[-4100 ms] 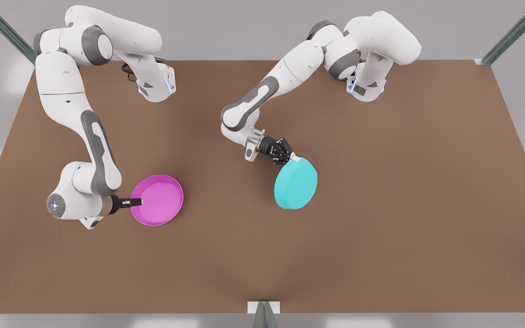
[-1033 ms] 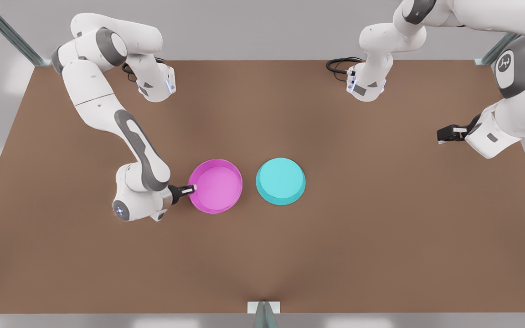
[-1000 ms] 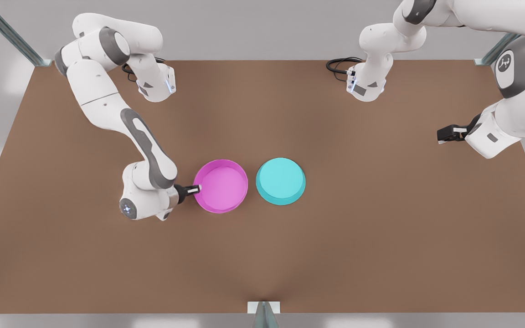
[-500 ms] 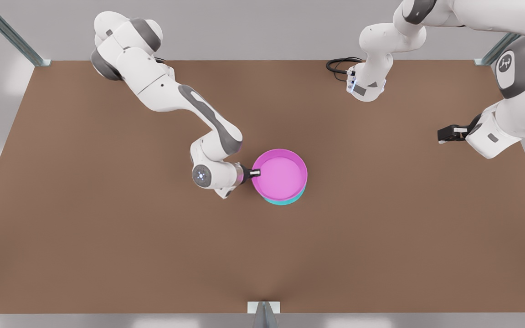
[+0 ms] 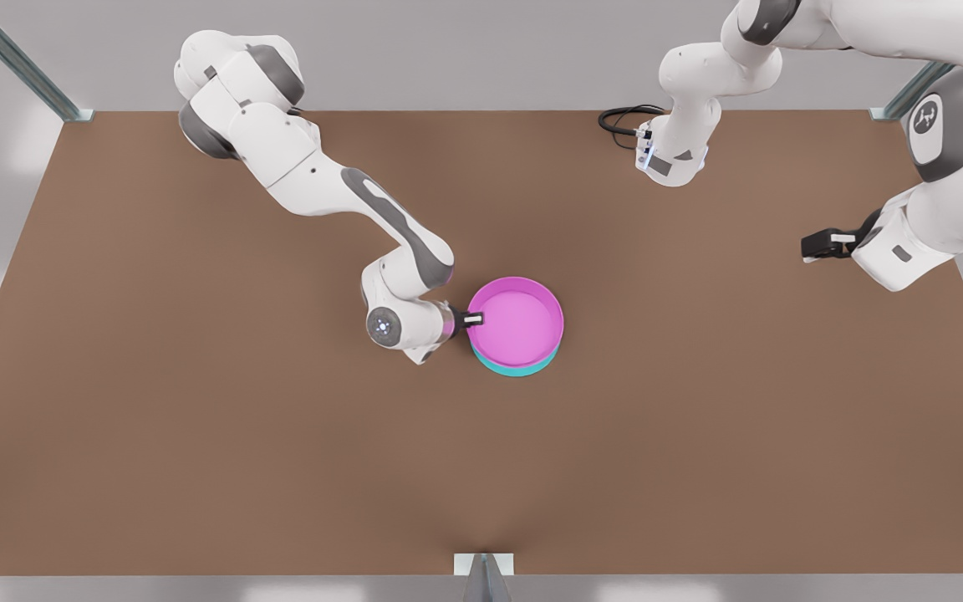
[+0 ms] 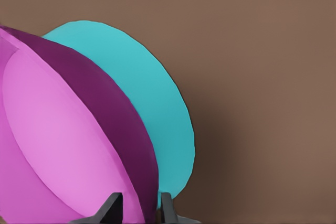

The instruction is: Flip the blue plate over with the left arm, and stack the pink plate on top of the blue plate with the right arm

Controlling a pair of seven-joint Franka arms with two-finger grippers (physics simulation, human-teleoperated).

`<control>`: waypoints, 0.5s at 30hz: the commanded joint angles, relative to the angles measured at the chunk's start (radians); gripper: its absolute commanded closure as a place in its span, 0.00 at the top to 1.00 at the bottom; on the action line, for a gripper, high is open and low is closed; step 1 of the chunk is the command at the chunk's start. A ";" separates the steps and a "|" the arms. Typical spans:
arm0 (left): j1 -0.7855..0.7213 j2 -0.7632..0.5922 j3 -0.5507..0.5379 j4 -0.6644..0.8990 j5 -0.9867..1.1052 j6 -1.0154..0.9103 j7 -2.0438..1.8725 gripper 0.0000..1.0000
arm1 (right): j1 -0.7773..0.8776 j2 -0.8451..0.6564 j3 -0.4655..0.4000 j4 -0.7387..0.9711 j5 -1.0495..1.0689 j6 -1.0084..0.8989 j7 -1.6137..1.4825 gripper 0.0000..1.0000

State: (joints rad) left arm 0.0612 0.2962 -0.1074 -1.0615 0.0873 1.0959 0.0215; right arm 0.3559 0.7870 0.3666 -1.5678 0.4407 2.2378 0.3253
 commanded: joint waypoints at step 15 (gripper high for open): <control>0.000 -0.002 0.000 0.000 0.000 -0.007 0.000 1.00 | -0.508 -0.712 -0.071 0.087 -0.462 -0.724 -0.199 1.00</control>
State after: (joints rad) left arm 0.0615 0.2946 -0.1073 -1.0615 0.0874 1.0891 0.0215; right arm -0.1740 0.0789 0.2959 -1.4649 -0.0268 1.5099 0.1164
